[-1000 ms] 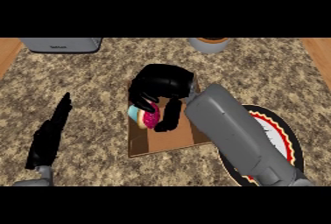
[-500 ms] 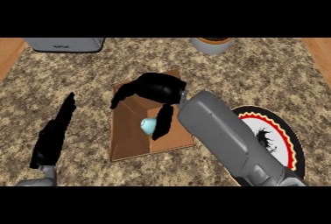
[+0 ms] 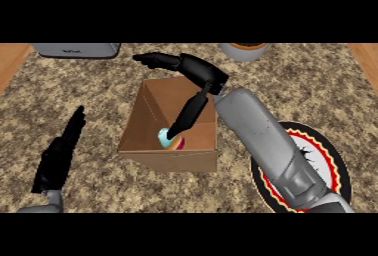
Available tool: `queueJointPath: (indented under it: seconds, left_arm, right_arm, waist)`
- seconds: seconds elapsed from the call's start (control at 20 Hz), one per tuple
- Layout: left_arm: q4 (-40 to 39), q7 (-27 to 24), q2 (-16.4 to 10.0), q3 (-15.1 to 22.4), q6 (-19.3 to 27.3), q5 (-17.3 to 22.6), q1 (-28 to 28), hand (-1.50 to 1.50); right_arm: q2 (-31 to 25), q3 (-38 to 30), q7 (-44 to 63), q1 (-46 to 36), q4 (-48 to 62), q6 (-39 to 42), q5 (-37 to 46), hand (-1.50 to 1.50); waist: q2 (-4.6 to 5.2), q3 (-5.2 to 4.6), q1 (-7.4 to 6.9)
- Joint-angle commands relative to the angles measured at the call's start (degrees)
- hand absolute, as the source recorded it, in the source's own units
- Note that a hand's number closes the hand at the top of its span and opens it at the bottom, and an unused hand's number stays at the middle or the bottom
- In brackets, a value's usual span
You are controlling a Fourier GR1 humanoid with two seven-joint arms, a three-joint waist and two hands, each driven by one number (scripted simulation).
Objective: Pick the cupcake from the plate and place it in the cardboard box
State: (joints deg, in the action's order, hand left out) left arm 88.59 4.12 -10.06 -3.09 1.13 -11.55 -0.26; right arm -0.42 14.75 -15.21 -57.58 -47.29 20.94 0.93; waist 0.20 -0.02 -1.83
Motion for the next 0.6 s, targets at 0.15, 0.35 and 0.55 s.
queueJointPath:
  seconds: [0.15,0.35,0.55]
  left_arm:
    - [0.1,1.3,1.0,1.0,1.0,-1.4,-2.1,0.00]
    - [0.8,2.2,0.7,0.6,0.6,-0.8,-2.9,0.00]
    - [-1.7,0.0,0.1,0.3,-0.2,-0.9,-3.5,0.00]
  right_arm:
    - [-4.4,-13.6,-0.2,-7.8,14.1,3.0,-8.4,-1.50]
    - [-12.5,-18.4,-1.7,-12.2,21.6,3.7,-9.0,-1.50]
    - [-17.4,-20.9,-2.8,-15.3,28.0,7.9,-9.9,-1.50]
  waist:
    - [0.62,0.03,-0.26]
    - [1.29,0.05,-1.64]
    - [1.92,0.04,-2.72]
